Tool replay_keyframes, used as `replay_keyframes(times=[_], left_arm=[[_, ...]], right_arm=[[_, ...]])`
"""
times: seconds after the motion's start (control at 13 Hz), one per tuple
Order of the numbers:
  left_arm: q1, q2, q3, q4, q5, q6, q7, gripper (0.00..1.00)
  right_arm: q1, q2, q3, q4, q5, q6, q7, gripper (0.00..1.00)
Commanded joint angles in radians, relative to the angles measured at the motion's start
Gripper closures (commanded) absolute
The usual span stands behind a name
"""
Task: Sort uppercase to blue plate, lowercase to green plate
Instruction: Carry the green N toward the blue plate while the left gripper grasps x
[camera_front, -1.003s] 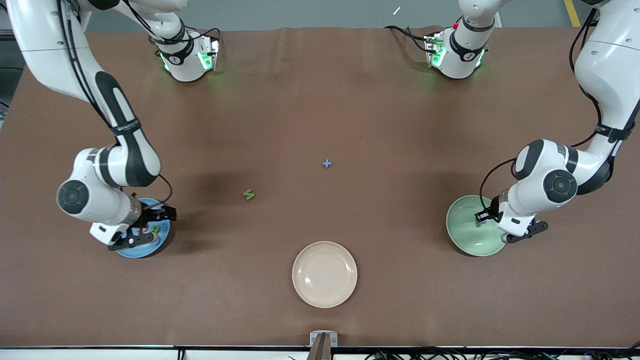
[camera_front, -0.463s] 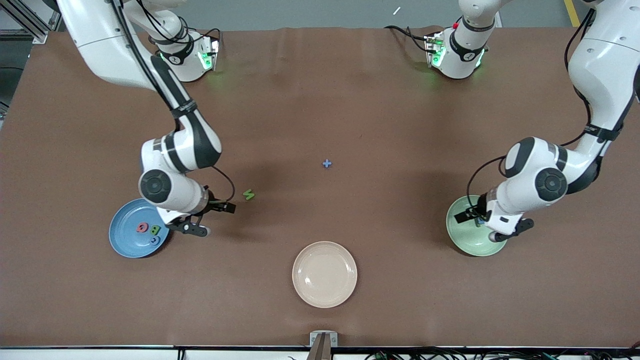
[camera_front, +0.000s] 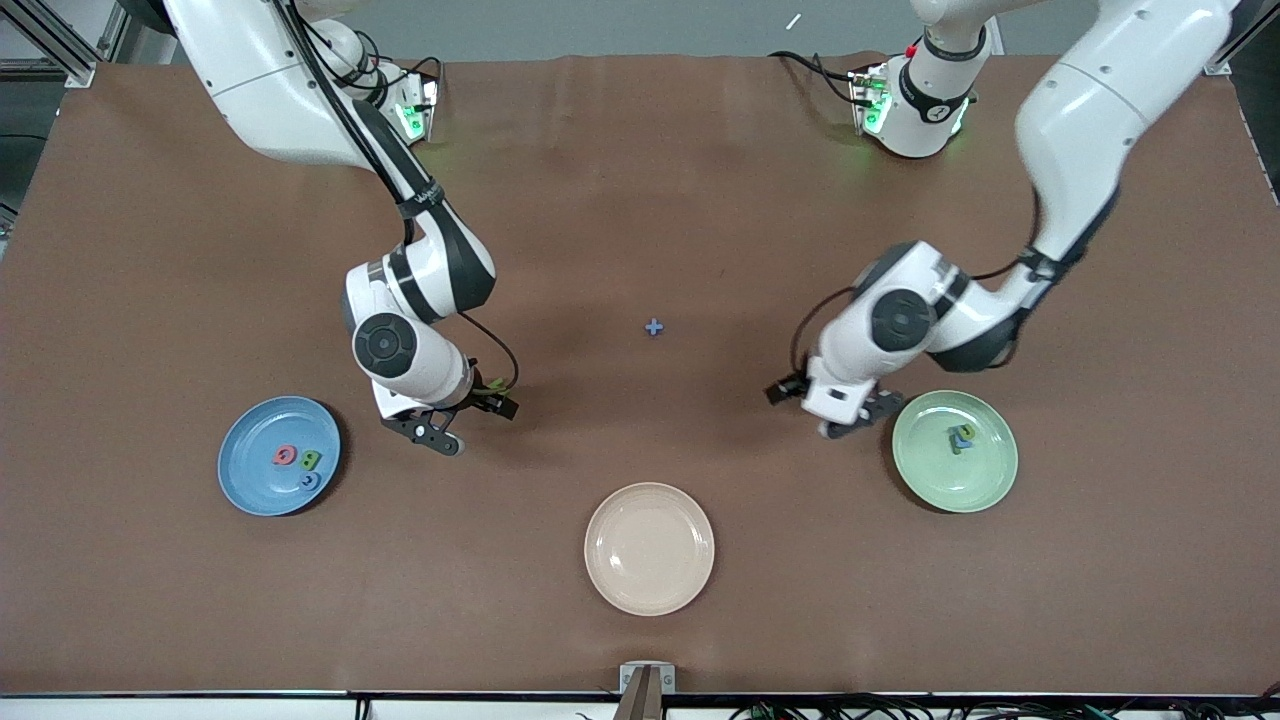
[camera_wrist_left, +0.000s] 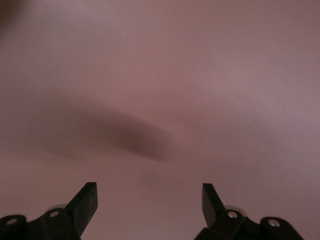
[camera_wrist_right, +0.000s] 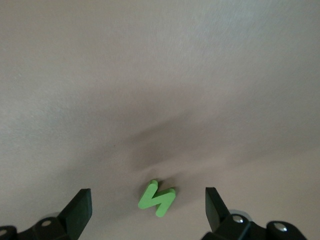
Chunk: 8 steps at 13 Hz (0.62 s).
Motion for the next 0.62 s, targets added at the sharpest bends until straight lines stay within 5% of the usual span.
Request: replay_keyframes(times=[0.0,0.23,0.54], left_arm=[[-0.137,-0.007,0.012,0.020,0.012,0.003,-0.155,0.08],[-0.324,0.016,0.069,0.087,0.009,0.008,-0.274,0.18],[-0.612,0.081,0.256,0.230,0.000,0.008,-0.432,0.20]], right_arm=[[0.023,-0.008,-0.008,-0.080,0.014,0.096,0.051,0.00],[0.029,-0.003,-0.008,-0.112,0.014,0.145,0.068,0.07],[0.032,-0.003,-0.008,-0.114,0.014,0.143,0.068,0.43]])
